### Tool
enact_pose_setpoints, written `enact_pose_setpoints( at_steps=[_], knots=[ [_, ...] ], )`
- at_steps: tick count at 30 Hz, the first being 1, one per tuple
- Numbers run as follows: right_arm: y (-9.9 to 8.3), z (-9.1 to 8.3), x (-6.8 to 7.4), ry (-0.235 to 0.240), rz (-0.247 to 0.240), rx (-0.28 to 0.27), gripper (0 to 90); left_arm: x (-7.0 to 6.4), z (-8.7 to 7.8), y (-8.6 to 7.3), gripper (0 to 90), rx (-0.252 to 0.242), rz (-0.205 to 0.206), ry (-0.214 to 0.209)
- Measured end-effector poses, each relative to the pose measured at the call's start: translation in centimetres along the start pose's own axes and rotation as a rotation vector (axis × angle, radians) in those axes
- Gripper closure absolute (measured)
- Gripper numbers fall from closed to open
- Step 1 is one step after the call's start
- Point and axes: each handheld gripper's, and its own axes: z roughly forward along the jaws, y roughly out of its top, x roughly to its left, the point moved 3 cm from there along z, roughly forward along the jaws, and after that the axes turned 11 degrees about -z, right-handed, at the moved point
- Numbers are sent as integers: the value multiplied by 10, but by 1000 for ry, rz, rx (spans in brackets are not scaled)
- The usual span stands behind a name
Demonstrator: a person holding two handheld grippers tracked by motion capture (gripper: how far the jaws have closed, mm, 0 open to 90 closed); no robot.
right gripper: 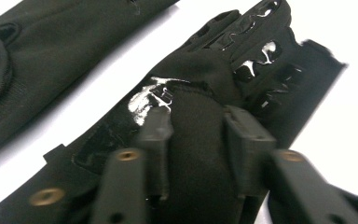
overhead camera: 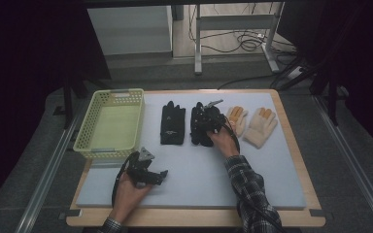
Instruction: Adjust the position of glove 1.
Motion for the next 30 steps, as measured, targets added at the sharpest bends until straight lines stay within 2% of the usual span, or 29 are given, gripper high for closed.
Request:
enact_pose_setpoints(
  at_steps=[1,4,10,13,15,17,21,24,30],
  knots=[
    [-1,0,1,1,-2,-12,699,0,0,0,38,0,0,0],
    [-1,-1,5,-6,-7,-17,765,0,0,0,37,1,2,0],
    [0,-7,6,-16,0,-23,779,0,0,0,38,1,1,1],
    [0,-16,5,5,37,-54,779,0,0,0,38,1,0,0],
    [1,-19,5,11,41,-62,779,0,0,0,37,1,0,0],
    [2,-31,8,32,44,-79,779,0,0,0,38,0,-1,0],
    [3,-59,23,69,47,-120,777,0,0,0,38,2,2,1],
    [1,-73,32,87,48,-136,775,0,0,0,38,0,0,1],
    [-12,-100,59,142,45,-166,770,0,0,0,38,0,2,1]
  ],
)
